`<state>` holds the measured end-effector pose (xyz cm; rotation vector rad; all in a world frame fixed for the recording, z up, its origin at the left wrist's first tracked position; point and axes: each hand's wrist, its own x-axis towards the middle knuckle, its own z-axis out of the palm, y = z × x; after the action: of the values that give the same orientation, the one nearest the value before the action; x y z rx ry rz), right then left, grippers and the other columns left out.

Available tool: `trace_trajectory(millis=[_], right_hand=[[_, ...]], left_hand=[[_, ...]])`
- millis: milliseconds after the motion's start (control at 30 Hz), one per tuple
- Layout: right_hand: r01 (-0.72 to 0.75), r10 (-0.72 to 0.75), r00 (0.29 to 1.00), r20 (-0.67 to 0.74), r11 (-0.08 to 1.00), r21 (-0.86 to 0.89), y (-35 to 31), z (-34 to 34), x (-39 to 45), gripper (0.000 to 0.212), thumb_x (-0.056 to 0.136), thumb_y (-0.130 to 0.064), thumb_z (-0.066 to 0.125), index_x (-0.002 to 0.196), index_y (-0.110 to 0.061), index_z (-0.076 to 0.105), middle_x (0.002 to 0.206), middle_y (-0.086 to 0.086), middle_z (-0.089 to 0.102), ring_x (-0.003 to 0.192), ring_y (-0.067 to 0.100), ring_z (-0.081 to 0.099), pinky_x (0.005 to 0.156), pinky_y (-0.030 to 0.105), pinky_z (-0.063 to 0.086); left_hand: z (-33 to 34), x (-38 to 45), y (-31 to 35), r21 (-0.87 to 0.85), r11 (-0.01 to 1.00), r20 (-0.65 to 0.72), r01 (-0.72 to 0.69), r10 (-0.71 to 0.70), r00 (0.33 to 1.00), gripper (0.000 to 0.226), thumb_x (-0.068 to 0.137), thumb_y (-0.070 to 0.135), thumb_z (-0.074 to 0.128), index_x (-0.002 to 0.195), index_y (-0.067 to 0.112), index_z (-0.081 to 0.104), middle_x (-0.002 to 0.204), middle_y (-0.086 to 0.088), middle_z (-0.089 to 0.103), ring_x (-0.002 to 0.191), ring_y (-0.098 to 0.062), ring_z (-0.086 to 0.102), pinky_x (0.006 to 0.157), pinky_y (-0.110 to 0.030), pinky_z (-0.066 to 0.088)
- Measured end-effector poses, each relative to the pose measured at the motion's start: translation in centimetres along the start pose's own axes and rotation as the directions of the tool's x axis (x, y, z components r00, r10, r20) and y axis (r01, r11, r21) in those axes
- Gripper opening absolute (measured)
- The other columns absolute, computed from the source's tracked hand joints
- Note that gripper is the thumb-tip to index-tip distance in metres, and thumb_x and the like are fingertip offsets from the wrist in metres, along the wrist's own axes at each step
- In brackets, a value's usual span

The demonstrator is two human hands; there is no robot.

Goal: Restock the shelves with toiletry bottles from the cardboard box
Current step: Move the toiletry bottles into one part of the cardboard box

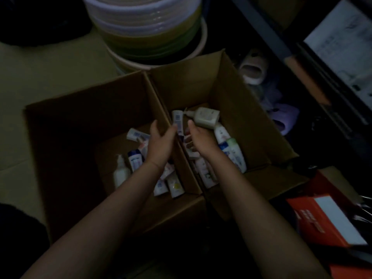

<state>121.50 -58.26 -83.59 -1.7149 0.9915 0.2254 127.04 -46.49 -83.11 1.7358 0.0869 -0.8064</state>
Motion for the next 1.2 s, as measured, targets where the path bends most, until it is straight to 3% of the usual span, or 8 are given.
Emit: trace_trajectory(millis=[233, 400, 533, 633, 767, 1000, 1133, 1200], right_hand=[[-0.320, 0.312, 0.946, -0.091, 0.943, -0.092, 7.8, -4.0, 3.3, 0.039, 0.100, -0.023, 0.048, 0.131, 0.000, 0.055, 0.129, 0.020, 0.059, 0.118, 0.038, 0.058, 0.084, 0.032, 0.047], [-0.412, 0.403, 0.911, -0.091, 0.875, -0.252, 12.6, -3.3, 6.7, 0.061, 0.097, -0.040, 0.050, 0.144, -0.001, 0.041, 0.143, 0.021, 0.048, 0.125, 0.036, 0.051, 0.103, 0.040, 0.044], [-0.388, 0.400, 0.916, -0.015, 0.877, -0.283, 13.7, -2.0, 6.1, 0.067, 0.097, -0.037, 0.054, 0.151, -0.010, 0.028, 0.151, 0.018, 0.037, 0.134, 0.035, 0.042, 0.102, 0.038, 0.040], [-0.440, 0.428, 0.898, -0.103, 0.878, -0.186, 15.8, -1.3, 6.6, 0.089, 0.080, -0.043, 0.075, 0.149, -0.009, 0.031, 0.146, 0.017, 0.044, 0.128, 0.034, 0.049, 0.098, 0.037, 0.045], [-0.497, 0.498, 0.867, 0.005, 0.864, 0.083, 16.0, -0.6, 6.7, 0.088, 0.070, -0.041, 0.082, 0.143, -0.013, 0.041, 0.136, 0.015, 0.053, 0.115, 0.034, 0.058, 0.091, 0.039, 0.051], [-0.199, 0.212, 0.977, 0.004, 0.912, 0.360, 10.1, -3.1, 4.5, 0.062, 0.075, -0.028, 0.080, 0.131, -0.013, 0.055, 0.111, 0.008, 0.068, 0.087, 0.021, 0.070, 0.061, 0.027, 0.057], [0.067, -0.036, 0.996, -0.078, 0.890, 0.450, 3.7, -4.6, -0.3, 0.054, 0.075, -0.035, 0.081, 0.123, -0.023, 0.059, 0.109, 0.002, 0.072, 0.095, 0.019, 0.072, 0.077, 0.038, 0.061], [0.171, -0.133, 0.984, -0.121, 0.898, 0.406, 0.9, -4.5, -3.0, 0.047, 0.080, -0.039, 0.077, 0.120, -0.023, 0.060, 0.107, -0.001, 0.072, 0.095, 0.015, 0.072, 0.077, 0.034, 0.060]], left_hand=[[5.4, 0.4, -0.4, 0.356, 0.934, -0.149, -0.028, 0.087, 0.985, 0.080, 0.090, 0.047, 0.060, 0.154, 0.021, 0.019, 0.142, -0.008, 0.053, 0.119, -0.035, 0.057, 0.098, -0.044, 0.048], [5.1, 0.2, -0.8, 0.367, 0.927, -0.163, -0.082, 0.151, 0.975, 0.066, 0.094, 0.041, 0.062, 0.150, 0.021, 0.034, 0.142, -0.001, 0.053, 0.130, -0.027, 0.044, 0.094, -0.026, 0.034], [5.3, 0.4, -0.7, 0.383, 0.918, -0.165, -0.101, 0.176, 0.970, 0.072, 0.090, 0.045, 0.066, 0.150, 0.021, 0.035, 0.144, 0.000, 0.052, 0.133, -0.027, 0.044, 0.100, -0.029, 0.035], [5.3, 0.8, -1.0, 0.377, 0.918, -0.162, -0.126, 0.199, 0.967, 0.074, 0.087, 0.047, 0.069, 0.149, 0.021, 0.036, 0.140, 0.000, 0.057, 0.127, -0.026, 0.052, 0.094, -0.026, 0.036], [5.4, 0.9, -1.1, 0.391, 0.913, -0.173, -0.116, 0.197, 0.965, 0.075, 0.084, 0.049, 0.070, 0.147, 0.023, 0.037, 0.137, 0.001, 0.059, 0.124, -0.024, 0.056, 0.096, -0.027, 0.039], [5.4, 0.4, -0.7, 0.349, 0.932, -0.142, -0.097, 0.155, 0.978, 0.080, 0.082, 0.056, 0.068, 0.147, 0.025, 0.032, 0.138, 0.001, 0.057, 0.119, -0.024, 0.058, 0.091, -0.030, 0.044], [4.3, 0.2, 0.3, 0.181, 0.983, -0.032, 0.008, -0.002, 0.999, 0.121, 0.053, 0.096, 0.056, 0.150, 0.028, 0.032, 0.150, 0.000, 0.046, 0.130, -0.024, 0.051, 0.106, -0.047, 0.044], [2.4, -0.7, 1.7, -0.042, 0.994, 0.058, 0.099, -0.097, 0.994, 0.110, 0.062, 0.096, 0.048, 0.144, 0.023, 0.046, 0.142, -0.003, 0.056, 0.124, -0.022, 0.057, 0.104, -0.045, 0.046]])
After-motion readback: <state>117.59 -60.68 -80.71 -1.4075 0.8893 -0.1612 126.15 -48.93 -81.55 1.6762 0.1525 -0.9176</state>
